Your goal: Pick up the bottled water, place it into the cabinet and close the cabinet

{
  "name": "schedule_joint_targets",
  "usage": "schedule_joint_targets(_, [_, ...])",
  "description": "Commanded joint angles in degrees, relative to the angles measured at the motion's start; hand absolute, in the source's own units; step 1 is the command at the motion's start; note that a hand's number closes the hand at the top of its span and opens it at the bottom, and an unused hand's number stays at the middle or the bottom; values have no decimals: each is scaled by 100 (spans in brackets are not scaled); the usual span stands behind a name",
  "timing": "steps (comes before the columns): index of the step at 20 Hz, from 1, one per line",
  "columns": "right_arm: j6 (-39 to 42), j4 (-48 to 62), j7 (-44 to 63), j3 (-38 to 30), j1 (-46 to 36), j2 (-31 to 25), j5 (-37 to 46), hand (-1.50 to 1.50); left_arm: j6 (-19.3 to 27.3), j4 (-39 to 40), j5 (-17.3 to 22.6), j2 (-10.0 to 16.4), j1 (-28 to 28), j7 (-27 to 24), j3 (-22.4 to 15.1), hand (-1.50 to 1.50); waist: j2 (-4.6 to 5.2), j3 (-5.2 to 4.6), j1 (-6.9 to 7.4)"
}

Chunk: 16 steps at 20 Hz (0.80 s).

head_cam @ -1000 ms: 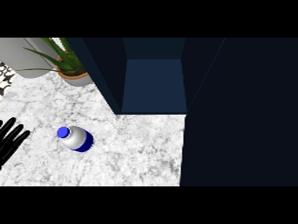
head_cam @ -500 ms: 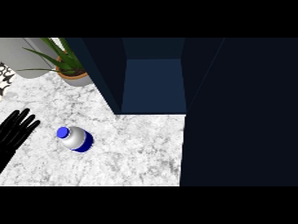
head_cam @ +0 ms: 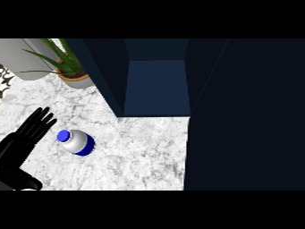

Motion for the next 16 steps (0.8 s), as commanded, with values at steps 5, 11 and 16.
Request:
schedule_joint_targets(5, [-53,-190,442,-261,-325,-179,-381,-150,282,2314,-1010,90,-957,-1312,-135,-150,26,-7,-27])
schedule_joint_targets(11, [257,-67,-93,-177,236,-246,-344,-150,203,3520,-1041,230,-1525,-1660,-143,-150,14,-4,-48])
schedule_joint_targets(16, [249,117,-437,161,409,-73,111,-150,305,4122,-1169,142,-1873,-1859,-242,-150,15,-6,-71])
